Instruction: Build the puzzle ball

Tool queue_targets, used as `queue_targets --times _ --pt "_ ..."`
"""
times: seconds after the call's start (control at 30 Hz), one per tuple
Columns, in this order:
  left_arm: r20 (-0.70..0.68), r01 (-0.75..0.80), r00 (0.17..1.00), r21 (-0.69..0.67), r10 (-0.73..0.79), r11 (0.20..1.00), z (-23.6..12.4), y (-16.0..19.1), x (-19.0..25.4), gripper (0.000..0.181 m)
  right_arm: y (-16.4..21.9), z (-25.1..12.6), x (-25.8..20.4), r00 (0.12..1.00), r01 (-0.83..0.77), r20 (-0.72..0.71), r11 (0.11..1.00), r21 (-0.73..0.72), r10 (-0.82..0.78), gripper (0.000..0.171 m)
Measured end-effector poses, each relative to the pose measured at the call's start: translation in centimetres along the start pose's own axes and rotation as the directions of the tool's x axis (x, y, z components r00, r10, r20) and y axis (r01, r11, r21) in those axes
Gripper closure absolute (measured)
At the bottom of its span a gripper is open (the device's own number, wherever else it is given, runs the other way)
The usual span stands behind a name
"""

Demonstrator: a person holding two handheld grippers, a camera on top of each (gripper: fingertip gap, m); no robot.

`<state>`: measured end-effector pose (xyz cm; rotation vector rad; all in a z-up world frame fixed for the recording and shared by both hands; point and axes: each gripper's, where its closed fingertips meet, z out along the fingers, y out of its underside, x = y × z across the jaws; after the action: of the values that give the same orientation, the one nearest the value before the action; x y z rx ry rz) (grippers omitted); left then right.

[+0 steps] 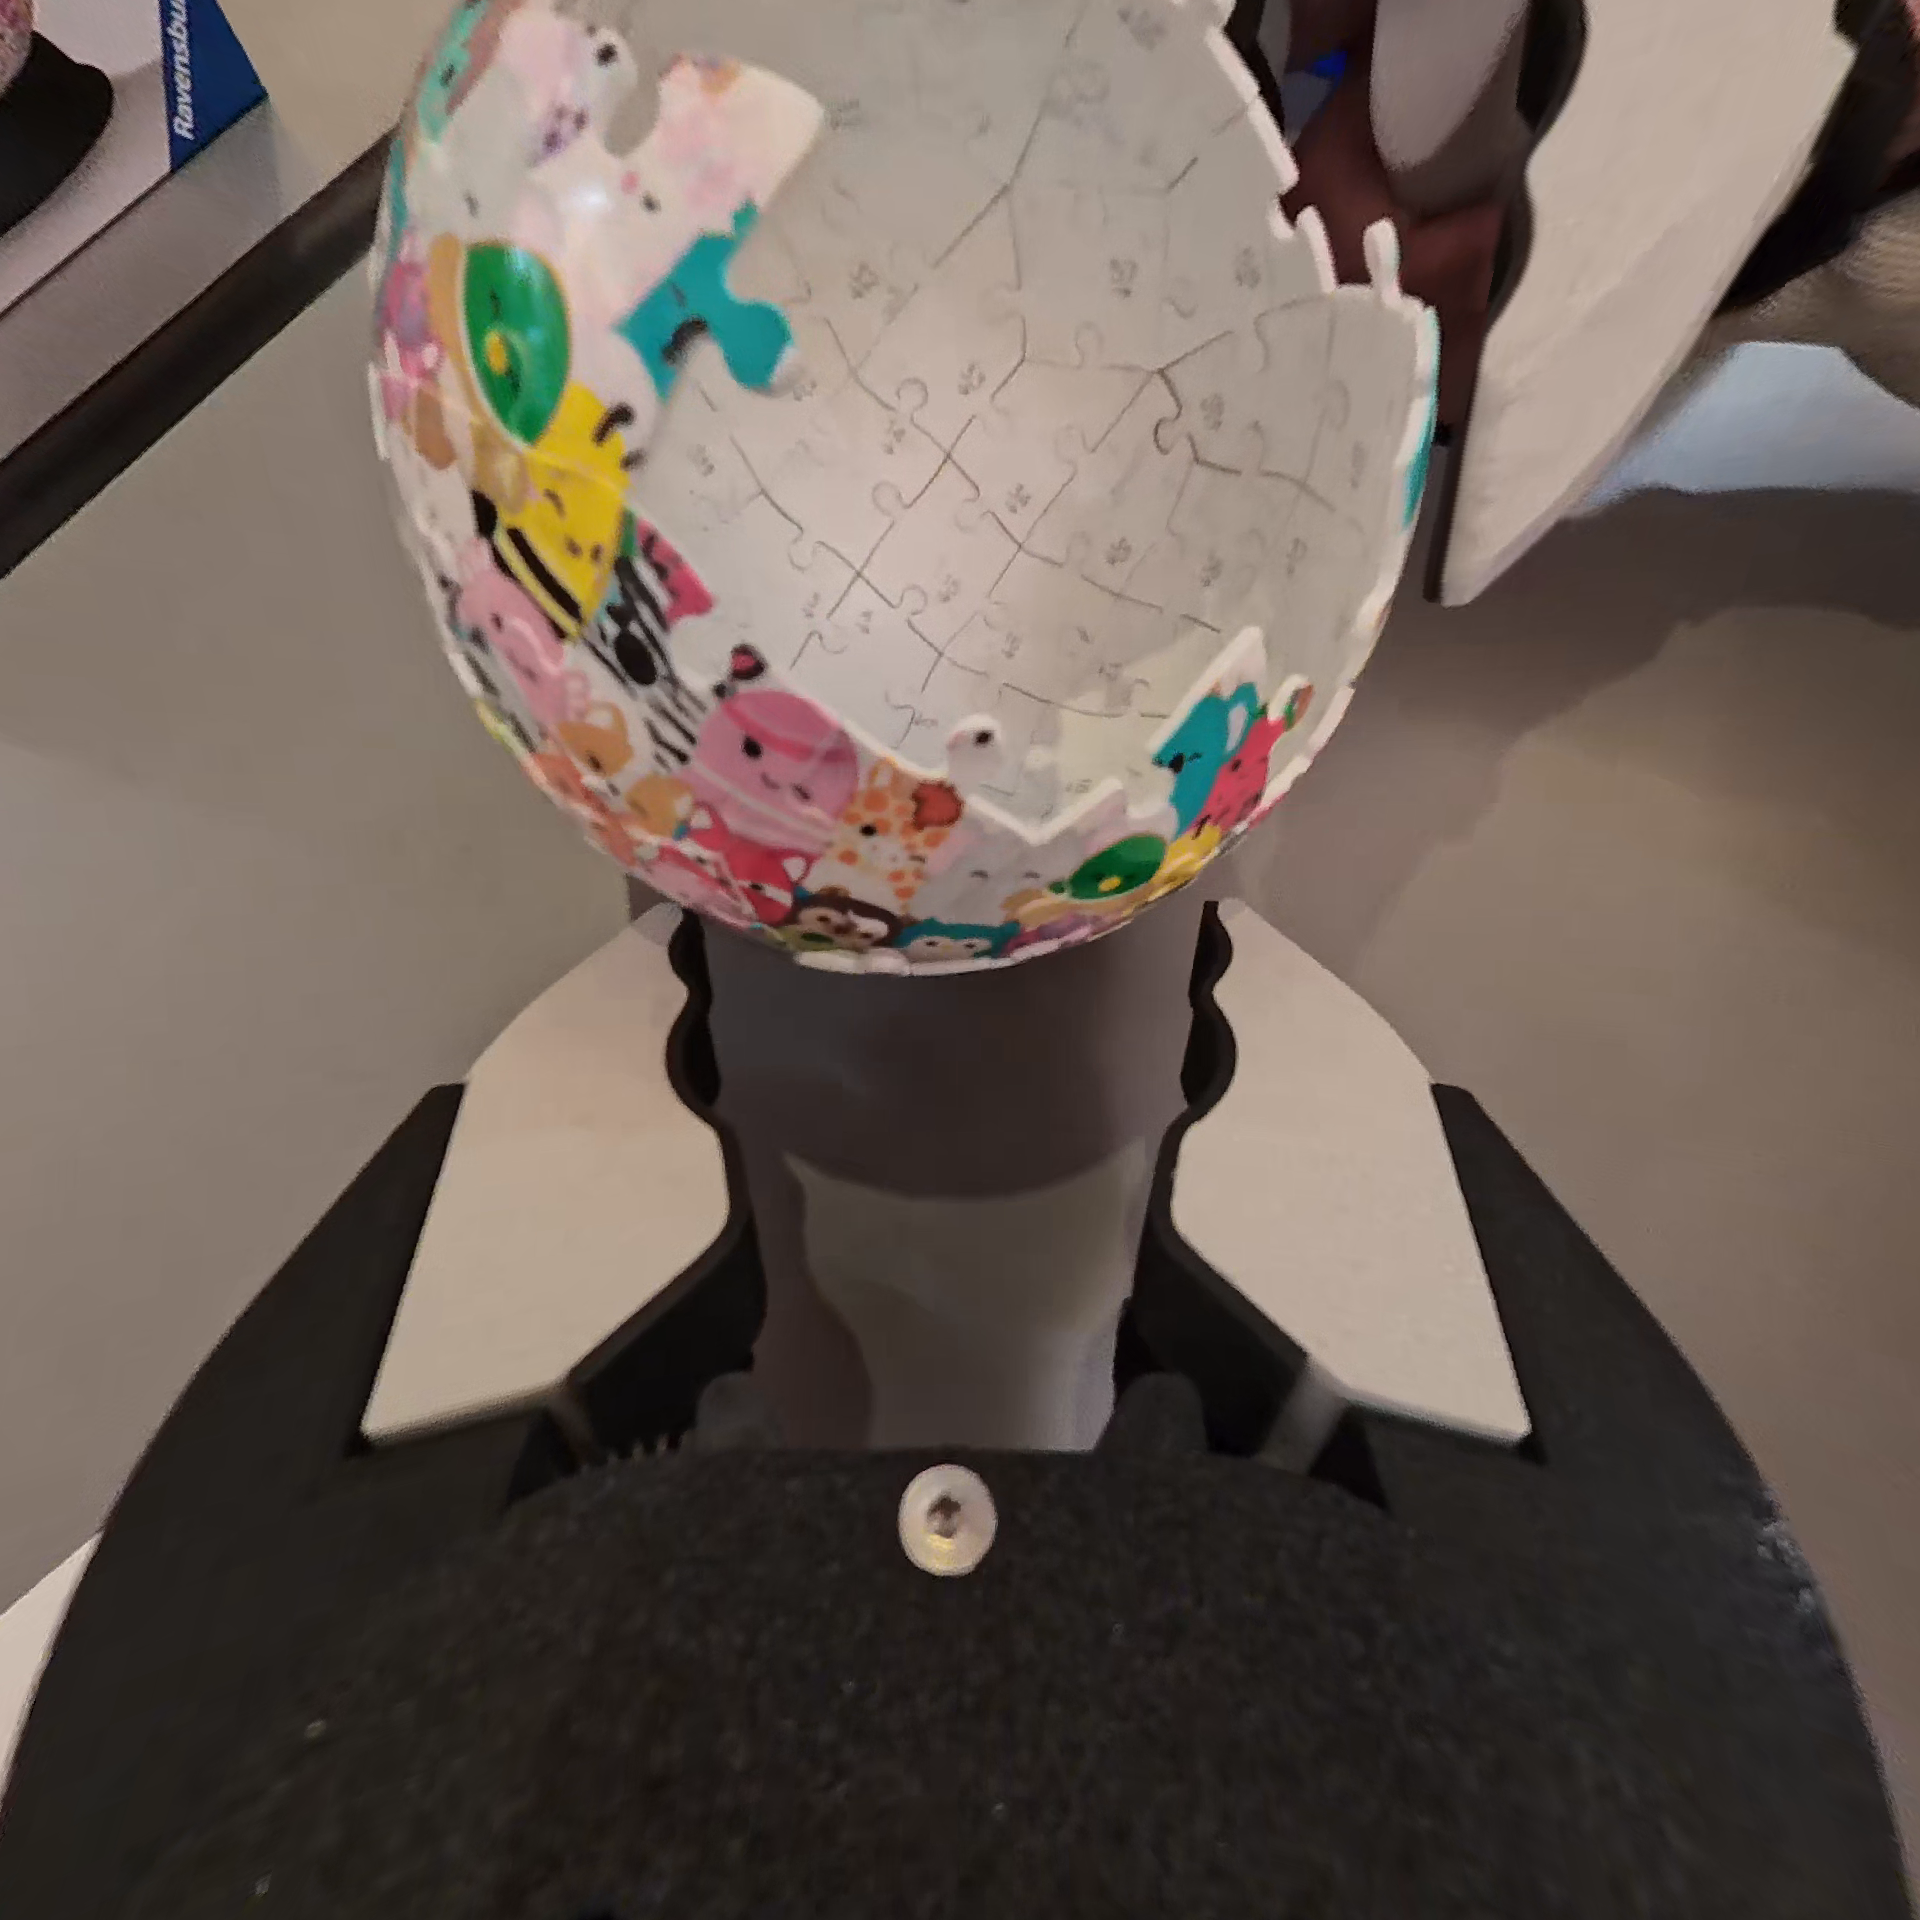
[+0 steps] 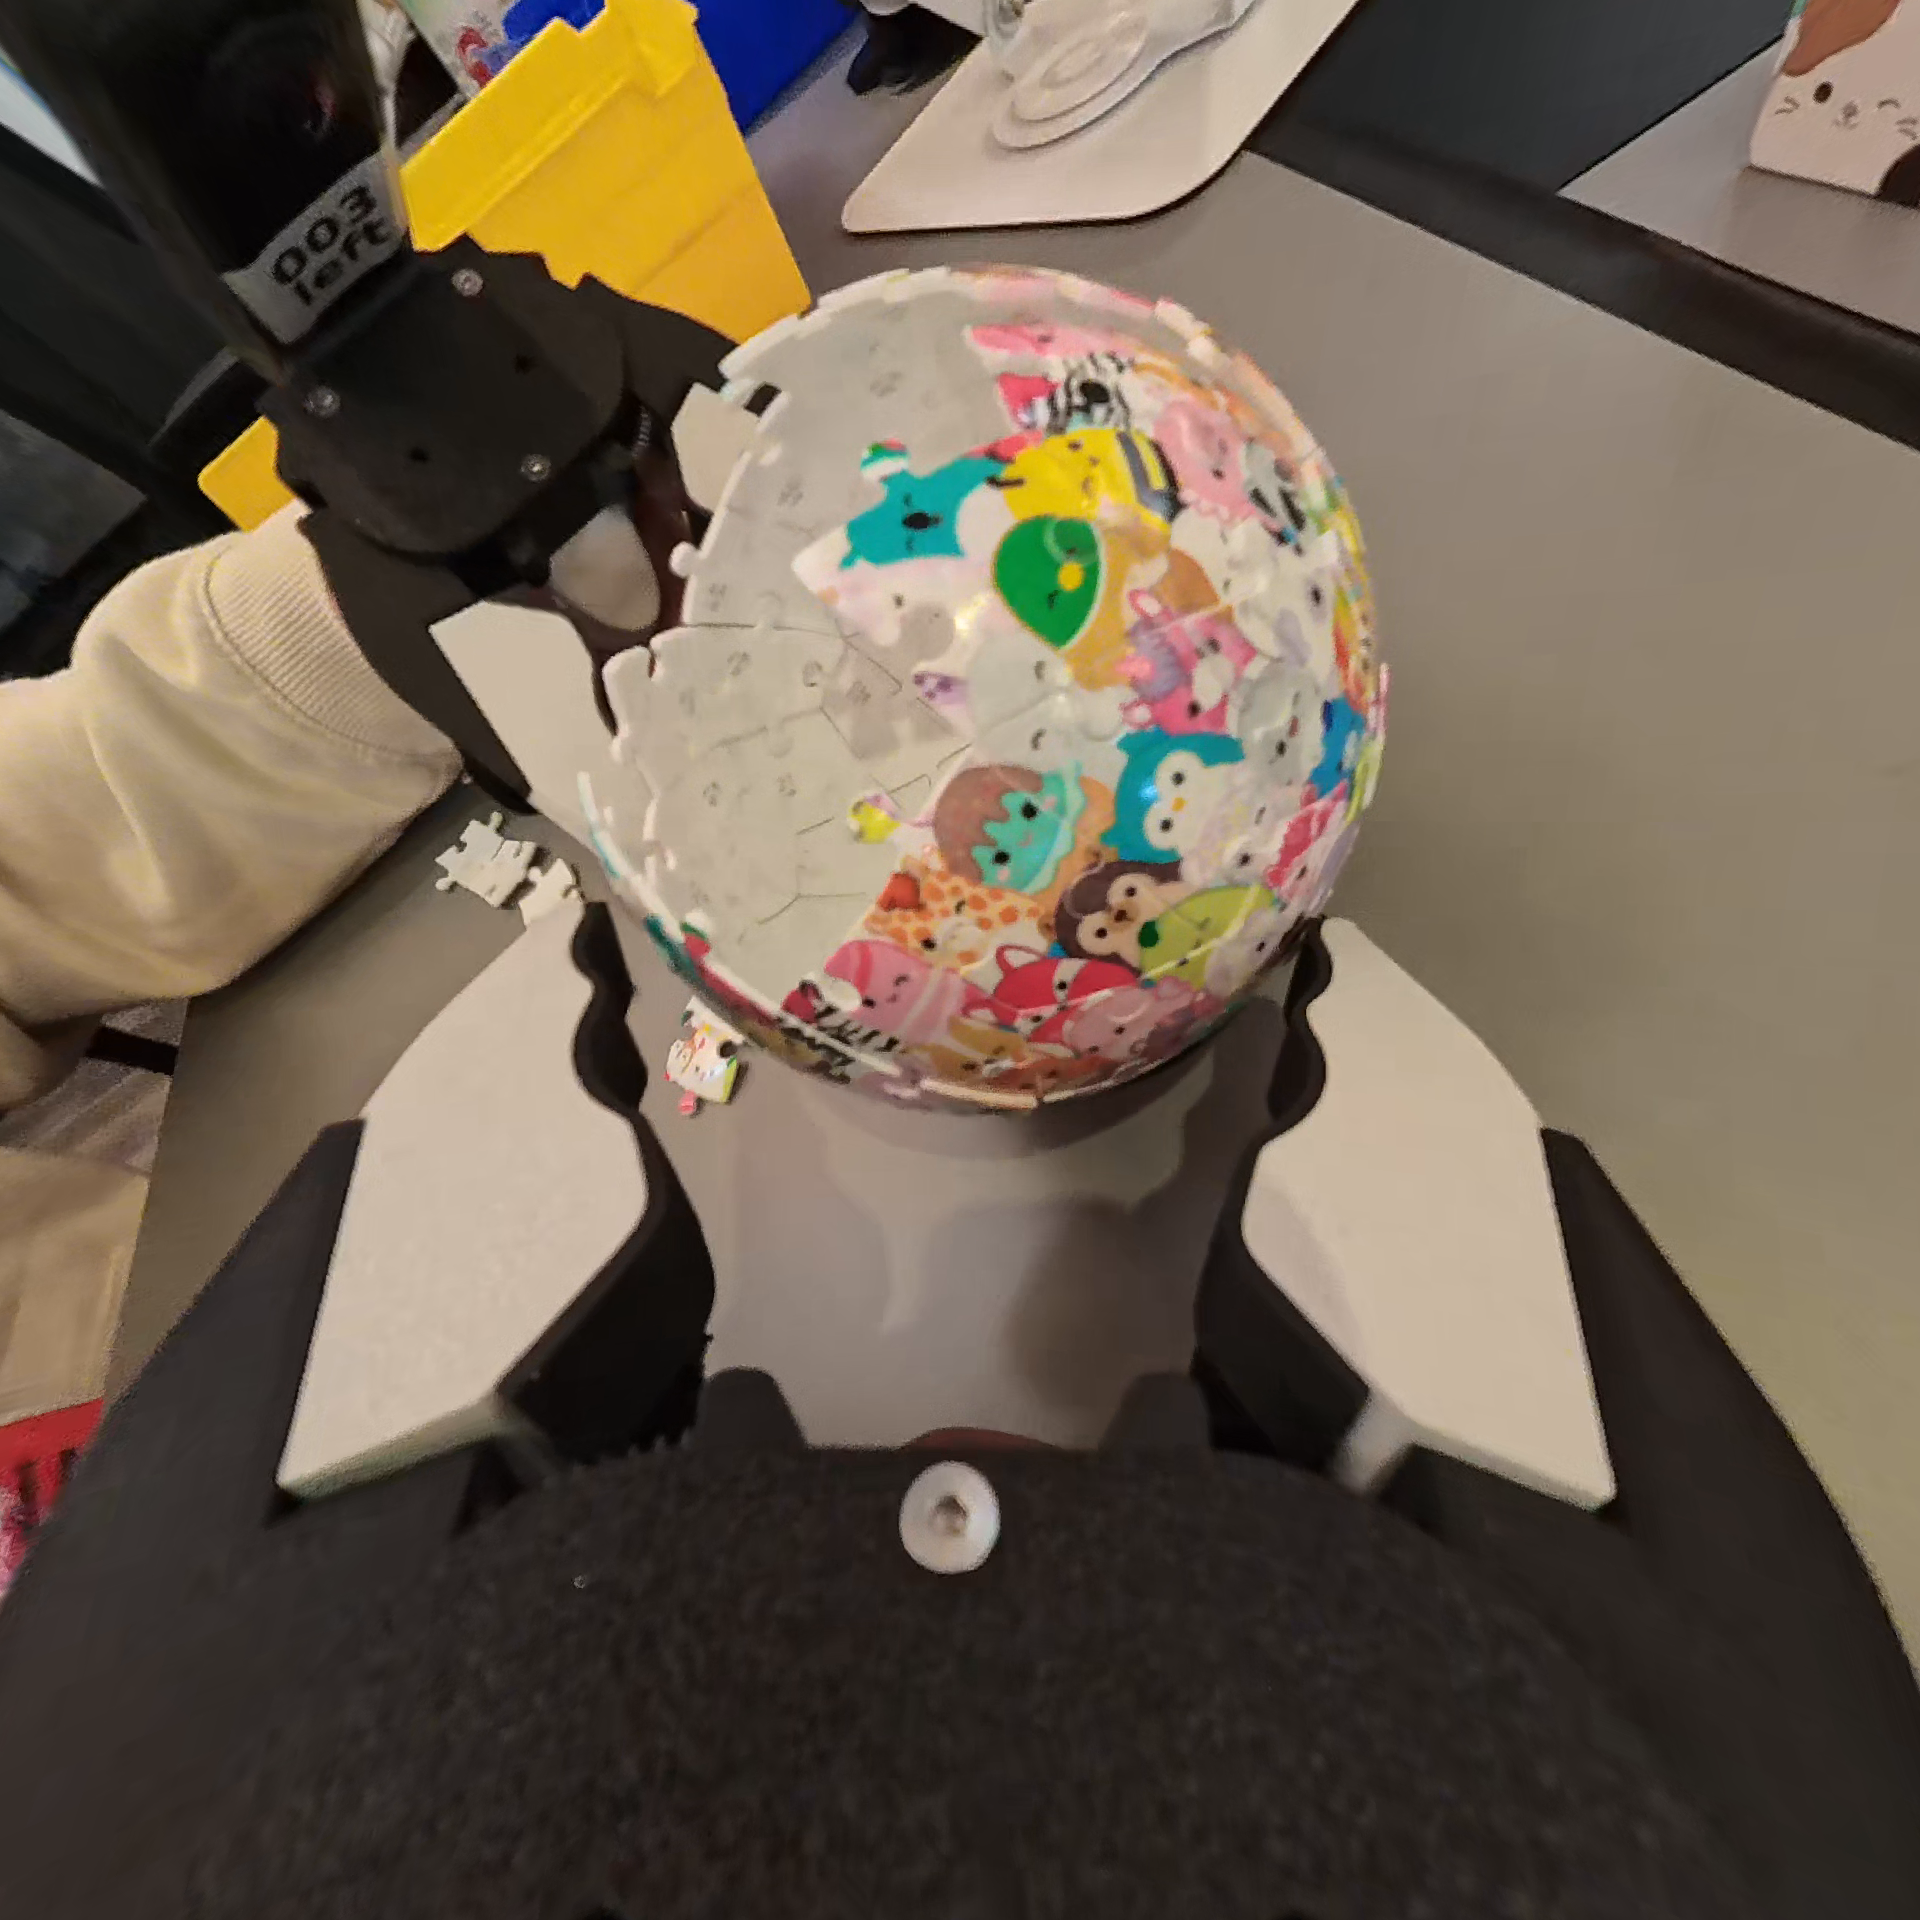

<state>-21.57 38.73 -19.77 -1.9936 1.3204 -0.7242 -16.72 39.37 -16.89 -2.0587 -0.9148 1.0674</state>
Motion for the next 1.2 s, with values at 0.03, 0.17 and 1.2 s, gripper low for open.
queue_targets --times 0.03,0.17,1.2 --pt "0.002 -0.002 1.000 -0.003 0.002 1.000 0.0 0.0 0.1 0.094 -0.1 0.0 0.1 1.000 -0.015 -0.006 1.000 0.000 0.015 0.053" --pt "0.000 0.004 1.000 0.003 -0.004 1.000 -0.2 0.0 0.3 0.093 -0.3 0.1 0.1 0.996 -0.092 0.000 0.996 -0.003 0.092 0.054" --pt "0.048 0.046 0.998 0.032 -0.048 0.998 -3.4 1.2 1.3 0.123 1.5 -4.1 -1.1 0.996 -0.065 -0.058 0.998 -0.008 0.065 0.073"
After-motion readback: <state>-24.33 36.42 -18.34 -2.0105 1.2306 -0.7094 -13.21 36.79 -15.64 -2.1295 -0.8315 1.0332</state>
